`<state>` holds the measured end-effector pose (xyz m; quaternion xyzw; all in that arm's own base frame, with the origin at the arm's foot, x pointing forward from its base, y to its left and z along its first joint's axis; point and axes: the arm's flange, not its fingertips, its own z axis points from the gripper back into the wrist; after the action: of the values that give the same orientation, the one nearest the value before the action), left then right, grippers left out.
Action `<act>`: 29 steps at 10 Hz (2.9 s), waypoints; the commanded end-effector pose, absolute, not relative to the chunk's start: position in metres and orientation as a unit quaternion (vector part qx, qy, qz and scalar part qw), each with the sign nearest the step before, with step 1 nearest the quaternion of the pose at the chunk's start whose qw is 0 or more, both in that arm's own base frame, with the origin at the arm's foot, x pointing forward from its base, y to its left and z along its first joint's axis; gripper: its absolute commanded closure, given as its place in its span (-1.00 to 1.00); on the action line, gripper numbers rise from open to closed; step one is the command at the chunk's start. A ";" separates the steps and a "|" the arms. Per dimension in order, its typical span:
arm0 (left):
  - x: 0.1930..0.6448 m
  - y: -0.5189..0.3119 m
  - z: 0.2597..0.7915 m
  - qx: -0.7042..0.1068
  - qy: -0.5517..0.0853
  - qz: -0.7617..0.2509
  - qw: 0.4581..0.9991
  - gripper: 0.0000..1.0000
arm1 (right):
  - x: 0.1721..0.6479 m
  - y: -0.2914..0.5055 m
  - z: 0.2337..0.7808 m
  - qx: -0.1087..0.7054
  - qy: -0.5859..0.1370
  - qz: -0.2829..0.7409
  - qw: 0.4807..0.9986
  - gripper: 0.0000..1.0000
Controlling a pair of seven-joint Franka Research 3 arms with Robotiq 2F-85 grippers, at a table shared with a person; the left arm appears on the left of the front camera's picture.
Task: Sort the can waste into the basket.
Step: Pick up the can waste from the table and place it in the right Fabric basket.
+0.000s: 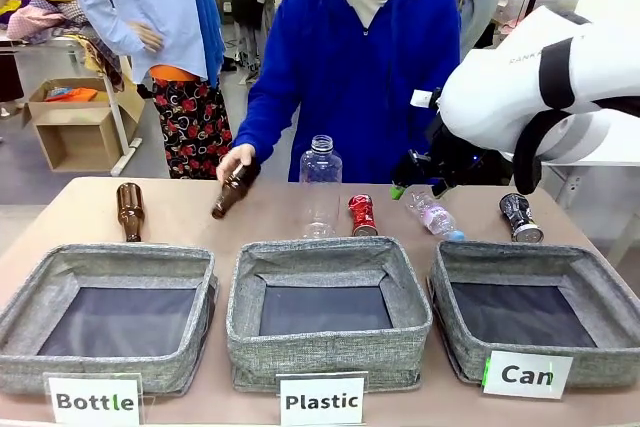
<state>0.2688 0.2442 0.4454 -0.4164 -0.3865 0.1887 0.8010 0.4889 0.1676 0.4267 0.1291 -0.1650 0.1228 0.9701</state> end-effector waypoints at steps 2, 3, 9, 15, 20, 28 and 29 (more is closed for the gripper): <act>0.269 0.244 0.445 -0.416 -0.386 0.189 0.801 -1.00 | 0.524 0.192 0.410 0.106 -0.164 0.106 0.975 -1.00; 0.244 0.259 0.471 -0.407 -0.420 0.175 0.792 -1.00 | 0.538 0.201 0.403 0.096 -0.157 0.098 0.978 -1.00; 0.117 0.244 0.536 -0.411 -0.418 0.055 0.808 -1.00 | 0.619 0.236 0.355 0.071 -0.132 0.022 0.989 -1.00; 0.120 0.218 0.541 -0.418 -0.407 0.011 0.812 -1.00 | 0.646 0.257 0.310 0.038 -0.101 -0.024 0.994 -1.00; 0.184 0.189 0.500 -0.427 -0.348 0.009 0.835 -1.00 | 0.646 0.253 0.298 0.004 -0.090 -0.017 0.996 0.18; 0.292 0.147 0.414 -0.440 -0.188 0.060 0.876 -1.00 | 0.642 0.243 0.300 0.014 -0.093 -0.032 0.995 1.00; 0.291 0.167 0.436 -0.460 -0.215 0.025 0.861 -1.00 | 0.639 0.238 0.307 0.019 -0.095 -0.028 0.995 1.00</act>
<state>0.3023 0.1626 0.4231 -0.4501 -0.1943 0.0371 0.8708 0.6425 0.2425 0.2974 0.0247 -0.0858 -0.0163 0.9959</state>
